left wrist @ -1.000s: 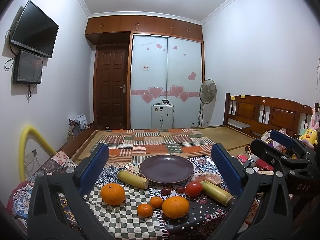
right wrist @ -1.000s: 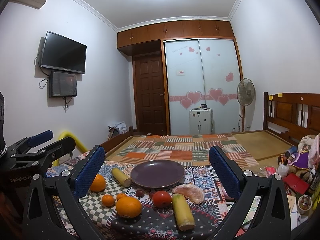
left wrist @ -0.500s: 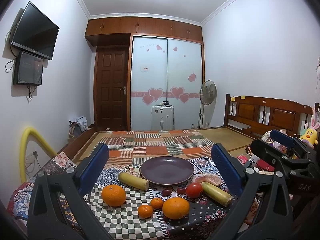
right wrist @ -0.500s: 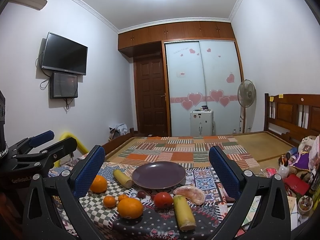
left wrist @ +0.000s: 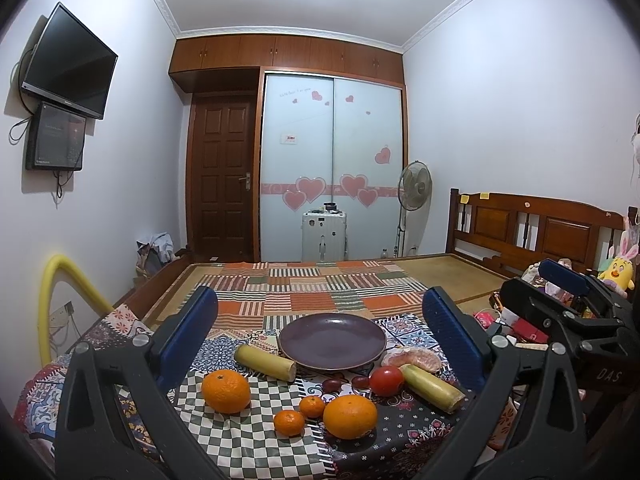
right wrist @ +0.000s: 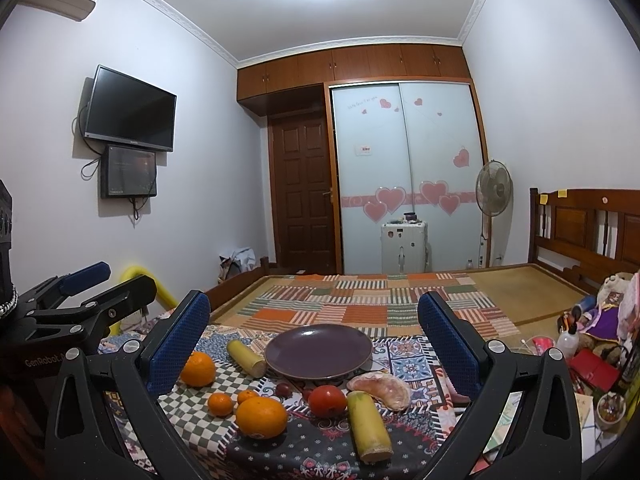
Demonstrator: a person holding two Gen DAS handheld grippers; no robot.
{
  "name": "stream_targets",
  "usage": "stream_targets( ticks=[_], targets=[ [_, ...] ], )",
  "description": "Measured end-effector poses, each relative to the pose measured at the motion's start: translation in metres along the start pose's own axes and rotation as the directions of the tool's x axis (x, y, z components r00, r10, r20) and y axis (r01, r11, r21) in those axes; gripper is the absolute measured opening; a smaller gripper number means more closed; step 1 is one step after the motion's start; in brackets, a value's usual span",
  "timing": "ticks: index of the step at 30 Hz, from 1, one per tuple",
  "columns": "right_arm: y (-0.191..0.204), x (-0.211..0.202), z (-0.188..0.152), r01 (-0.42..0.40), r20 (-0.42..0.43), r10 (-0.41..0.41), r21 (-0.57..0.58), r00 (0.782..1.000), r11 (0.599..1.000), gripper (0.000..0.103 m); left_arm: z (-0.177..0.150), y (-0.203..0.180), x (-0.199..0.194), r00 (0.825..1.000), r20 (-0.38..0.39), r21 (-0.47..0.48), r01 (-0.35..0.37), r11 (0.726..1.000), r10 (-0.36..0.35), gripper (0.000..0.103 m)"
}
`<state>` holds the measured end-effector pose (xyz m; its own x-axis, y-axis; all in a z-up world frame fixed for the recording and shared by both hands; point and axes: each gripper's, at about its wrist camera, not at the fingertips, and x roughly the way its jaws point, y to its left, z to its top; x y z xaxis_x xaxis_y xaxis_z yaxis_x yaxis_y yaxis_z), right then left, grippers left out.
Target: Organize fruits
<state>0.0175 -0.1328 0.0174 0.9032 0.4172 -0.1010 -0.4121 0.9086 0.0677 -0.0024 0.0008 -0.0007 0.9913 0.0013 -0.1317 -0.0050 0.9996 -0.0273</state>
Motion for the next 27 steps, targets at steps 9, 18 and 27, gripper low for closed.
stream_targets(
  ticks=[9, 18, 27],
  targets=[
    [0.000, 0.003, -0.002, 0.003, -0.009, -0.003, 0.000, 1.000, 1.000, 0.103, -0.001, -0.001, 0.005, 1.000, -0.013, 0.000, 0.006, 1.000, -0.006, 0.103],
    [-0.014, 0.027, -0.026, 0.041, -0.115, -0.041, 0.000, 0.993, 0.999, 0.103, -0.028, 0.009, 0.035, 0.990, -0.129, -0.042, 0.047, 0.998, -0.052, 0.103],
    [-0.044, 0.059, -0.073, 0.063, -0.321, -0.066, -0.021, 0.945, 0.998, 0.103, -0.075, 0.003, 0.073, 0.951, -0.297, -0.056, 0.074, 0.996, -0.087, 0.097]
  ],
)
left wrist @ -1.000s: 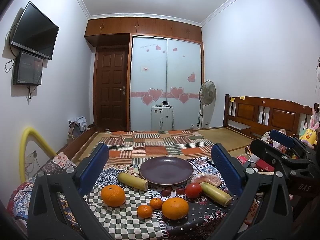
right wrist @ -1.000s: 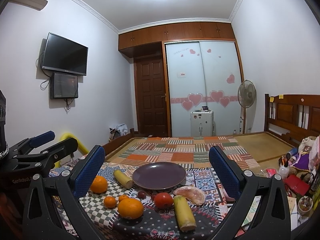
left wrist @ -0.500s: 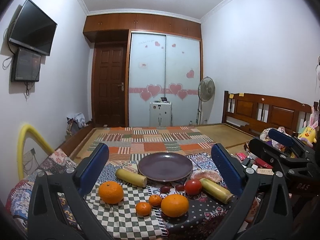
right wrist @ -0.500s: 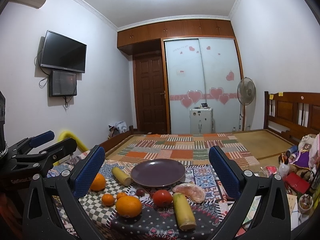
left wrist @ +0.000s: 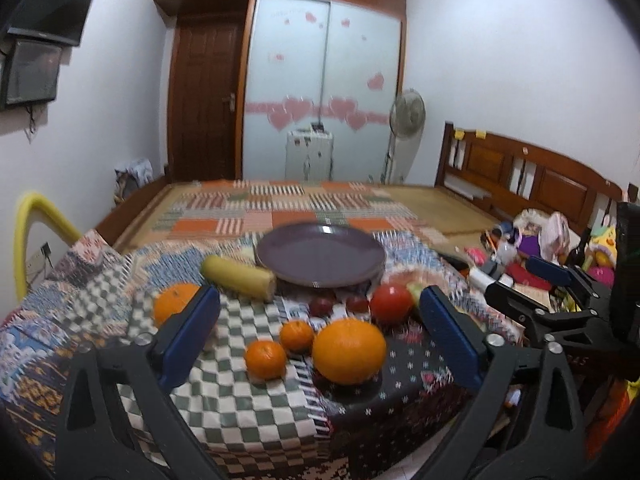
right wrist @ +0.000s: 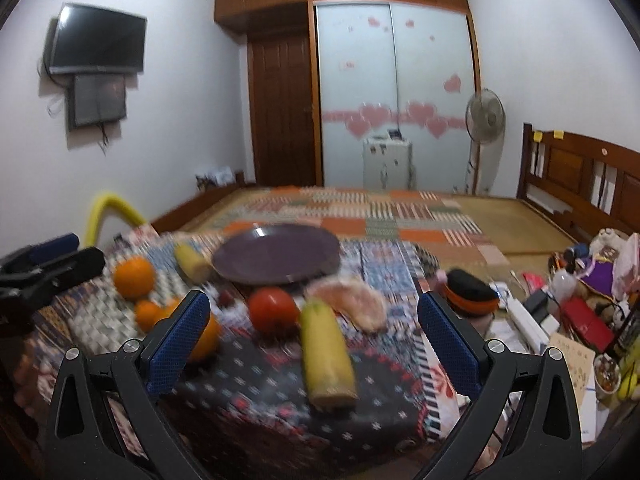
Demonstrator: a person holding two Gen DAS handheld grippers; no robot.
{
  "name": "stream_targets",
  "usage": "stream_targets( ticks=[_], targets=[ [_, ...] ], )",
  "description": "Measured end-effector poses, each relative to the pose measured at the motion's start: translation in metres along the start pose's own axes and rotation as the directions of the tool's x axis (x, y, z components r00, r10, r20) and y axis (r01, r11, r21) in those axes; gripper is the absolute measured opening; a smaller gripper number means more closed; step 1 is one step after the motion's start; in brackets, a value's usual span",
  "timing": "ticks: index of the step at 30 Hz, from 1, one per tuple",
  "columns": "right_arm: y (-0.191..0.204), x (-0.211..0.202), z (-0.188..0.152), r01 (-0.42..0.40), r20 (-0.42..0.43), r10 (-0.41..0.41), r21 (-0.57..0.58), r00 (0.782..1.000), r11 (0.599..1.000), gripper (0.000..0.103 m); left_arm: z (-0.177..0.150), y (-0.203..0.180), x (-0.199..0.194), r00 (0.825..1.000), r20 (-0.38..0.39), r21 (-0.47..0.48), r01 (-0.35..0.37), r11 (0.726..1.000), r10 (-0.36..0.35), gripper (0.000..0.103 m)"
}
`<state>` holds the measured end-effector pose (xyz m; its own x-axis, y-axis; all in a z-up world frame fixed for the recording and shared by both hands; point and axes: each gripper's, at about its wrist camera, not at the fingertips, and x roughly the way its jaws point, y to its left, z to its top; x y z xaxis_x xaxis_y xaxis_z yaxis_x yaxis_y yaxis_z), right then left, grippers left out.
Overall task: Organize fruits
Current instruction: 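Grasp the large orange with the left gripper while the right gripper grasps a yellow corn cob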
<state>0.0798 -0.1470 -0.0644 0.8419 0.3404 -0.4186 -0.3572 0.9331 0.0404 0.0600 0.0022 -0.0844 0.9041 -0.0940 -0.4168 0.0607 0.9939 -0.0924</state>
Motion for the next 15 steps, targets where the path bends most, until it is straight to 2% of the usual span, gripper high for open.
stream_targets(
  ticks=[1, 4, 6, 15],
  targets=[
    [-0.002, 0.003, -0.003, -0.003, -0.017, 0.003, 0.000, 1.000, 1.000, 0.103, -0.003, -0.002, 0.006, 1.000, -0.022, 0.006, 0.007, 1.000, -0.007, 0.093],
    [-0.008, 0.011, -0.013, -0.007, -0.062, 0.007, -0.001, 0.998, 1.000, 0.099, -0.013, -0.009, 0.024, 0.996, -0.082, 0.012, 0.027, 1.000, -0.026, 0.091],
    [-0.011, 0.018, -0.016, -0.010, -0.088, 0.010, -0.002, 0.996, 1.000, 0.092, -0.018, -0.010, 0.034, 0.993, -0.111, 0.007, 0.039, 0.999, -0.038, 0.090],
    [-0.020, 0.049, -0.025, -0.052, -0.165, 0.055, 0.024, 0.985, 0.998, 0.069, -0.030, -0.012, 0.068, 0.980, -0.192, -0.001, 0.059, 0.998, -0.058, 0.077]
  ],
)
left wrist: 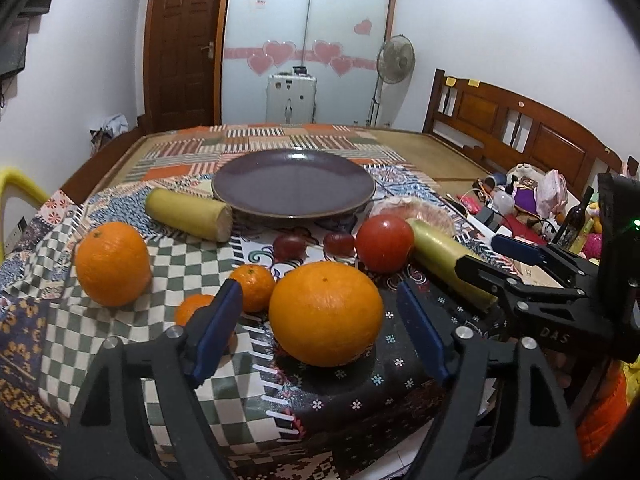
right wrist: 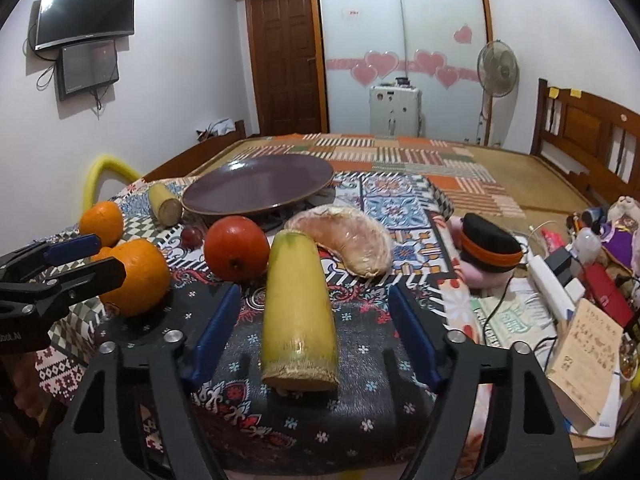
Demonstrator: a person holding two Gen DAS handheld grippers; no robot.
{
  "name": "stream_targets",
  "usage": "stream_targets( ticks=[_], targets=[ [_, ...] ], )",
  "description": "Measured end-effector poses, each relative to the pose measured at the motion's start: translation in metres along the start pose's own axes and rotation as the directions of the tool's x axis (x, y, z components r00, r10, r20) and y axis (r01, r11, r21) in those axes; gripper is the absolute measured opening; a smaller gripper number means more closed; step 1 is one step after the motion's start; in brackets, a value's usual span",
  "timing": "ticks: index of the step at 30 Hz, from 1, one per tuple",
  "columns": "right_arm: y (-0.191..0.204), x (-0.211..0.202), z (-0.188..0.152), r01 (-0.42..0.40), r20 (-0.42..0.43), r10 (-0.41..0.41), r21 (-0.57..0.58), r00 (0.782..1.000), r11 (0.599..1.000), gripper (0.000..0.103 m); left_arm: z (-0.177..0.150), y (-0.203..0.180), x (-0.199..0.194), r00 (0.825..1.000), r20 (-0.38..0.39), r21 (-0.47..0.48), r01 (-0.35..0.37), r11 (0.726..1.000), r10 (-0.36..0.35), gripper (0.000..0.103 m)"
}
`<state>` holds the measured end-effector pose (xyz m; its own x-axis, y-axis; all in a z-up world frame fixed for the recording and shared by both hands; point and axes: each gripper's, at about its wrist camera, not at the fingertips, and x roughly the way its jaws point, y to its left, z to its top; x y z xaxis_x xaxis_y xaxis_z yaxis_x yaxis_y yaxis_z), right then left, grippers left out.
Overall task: Organize fruits
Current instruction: 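Grasp the large orange with the left gripper while the right gripper grasps a yellow corn cob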
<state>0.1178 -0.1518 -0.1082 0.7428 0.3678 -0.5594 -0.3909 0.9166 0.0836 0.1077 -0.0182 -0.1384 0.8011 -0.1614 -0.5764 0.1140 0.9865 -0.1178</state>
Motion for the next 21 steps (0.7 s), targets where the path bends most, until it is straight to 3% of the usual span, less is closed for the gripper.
stream_targets(
  ticks=[5, 12, 21],
  targets=[
    [0.001, 0.014, 0.000, -0.049, -0.036, 0.049, 0.002, 0.998, 0.999, 0.061, -0.003, 0.000, 0.009, 1.000, -0.021, 0.003, 0.012, 1.000, -0.012, 0.073],
    [-0.004, 0.026, -0.001, -0.093, -0.061, 0.096, 0.056, 0.993, 0.994, 0.036, -0.006, 0.000, 0.018, 0.999, -0.032, 0.001, 0.013, 1.000, -0.013, 0.068],
    [-0.004, 0.013, -0.002, -0.065, -0.097, 0.064, -0.005, 0.993, 0.998, 0.036, -0.006, 0.002, 0.018, 0.999, -0.032, -0.013, 0.037, 0.999, -0.037, 0.065]
  ],
)
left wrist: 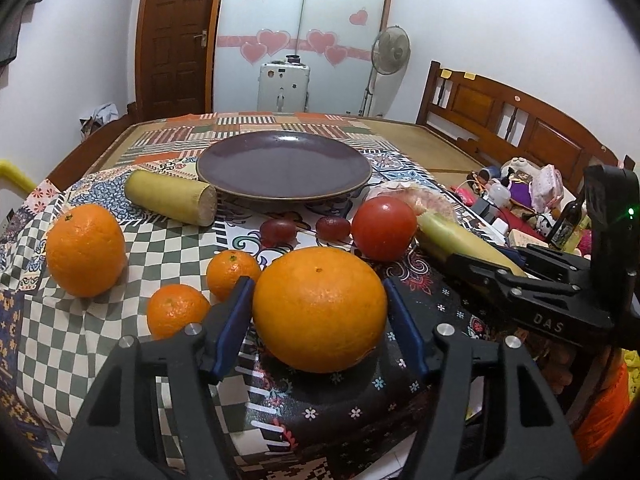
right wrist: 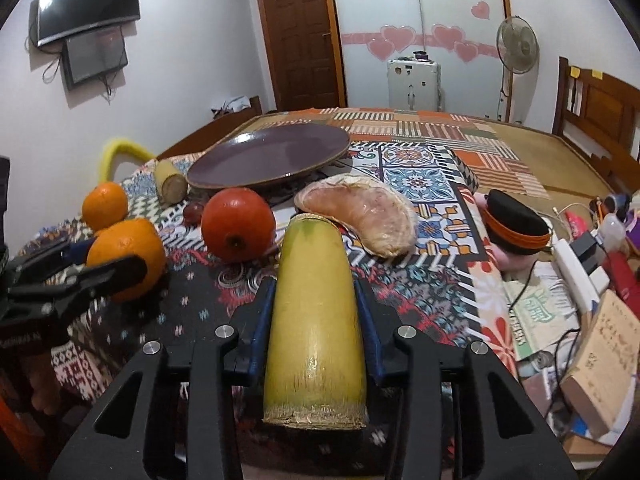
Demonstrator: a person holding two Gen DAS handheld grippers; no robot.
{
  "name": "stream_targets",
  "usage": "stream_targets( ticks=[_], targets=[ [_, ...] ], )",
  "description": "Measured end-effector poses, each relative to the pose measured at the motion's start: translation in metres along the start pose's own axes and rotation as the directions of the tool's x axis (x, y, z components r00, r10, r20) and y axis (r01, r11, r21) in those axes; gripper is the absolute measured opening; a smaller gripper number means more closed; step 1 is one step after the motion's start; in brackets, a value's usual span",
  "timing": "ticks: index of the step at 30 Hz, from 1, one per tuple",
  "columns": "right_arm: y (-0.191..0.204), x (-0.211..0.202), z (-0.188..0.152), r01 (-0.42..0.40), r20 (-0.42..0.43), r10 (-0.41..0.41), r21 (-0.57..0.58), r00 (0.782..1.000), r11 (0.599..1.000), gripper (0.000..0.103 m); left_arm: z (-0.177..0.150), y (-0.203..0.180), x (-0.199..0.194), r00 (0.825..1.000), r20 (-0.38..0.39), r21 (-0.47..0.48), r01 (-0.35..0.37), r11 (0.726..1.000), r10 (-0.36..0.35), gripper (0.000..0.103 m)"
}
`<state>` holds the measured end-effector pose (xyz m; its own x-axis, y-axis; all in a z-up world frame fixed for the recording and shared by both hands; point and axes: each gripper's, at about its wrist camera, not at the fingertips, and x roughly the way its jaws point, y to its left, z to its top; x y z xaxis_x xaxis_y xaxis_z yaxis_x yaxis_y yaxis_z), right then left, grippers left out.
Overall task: Organize fruits
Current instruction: 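Grasp the large orange with the left gripper while the right gripper grasps a yellow corn cob, then carry the orange with the left gripper while the right gripper carries the corn cob to the purple plate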
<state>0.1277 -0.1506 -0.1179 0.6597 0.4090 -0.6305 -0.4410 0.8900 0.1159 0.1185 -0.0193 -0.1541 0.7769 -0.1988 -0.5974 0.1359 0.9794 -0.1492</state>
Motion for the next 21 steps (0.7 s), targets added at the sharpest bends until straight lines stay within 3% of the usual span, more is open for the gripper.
stream_targets(
  ticks=[13, 21],
  targets=[
    [-0.002, 0.011, 0.007, 0.010, -0.056, -0.011, -0.019, 0.998, 1.000, 0.035, 0.003, 0.000, 0.003, 0.999, -0.036, 0.014, 0.007, 1.000, -0.006, 0.065],
    [0.005, -0.012, 0.020, 0.008, 0.025, -0.007, -0.029, 1.000, 1.000, 0.035, 0.014, 0.002, -0.013, 1.000, 0.000, 0.010, 0.002, 1.000, -0.002, 0.064]
  ],
)
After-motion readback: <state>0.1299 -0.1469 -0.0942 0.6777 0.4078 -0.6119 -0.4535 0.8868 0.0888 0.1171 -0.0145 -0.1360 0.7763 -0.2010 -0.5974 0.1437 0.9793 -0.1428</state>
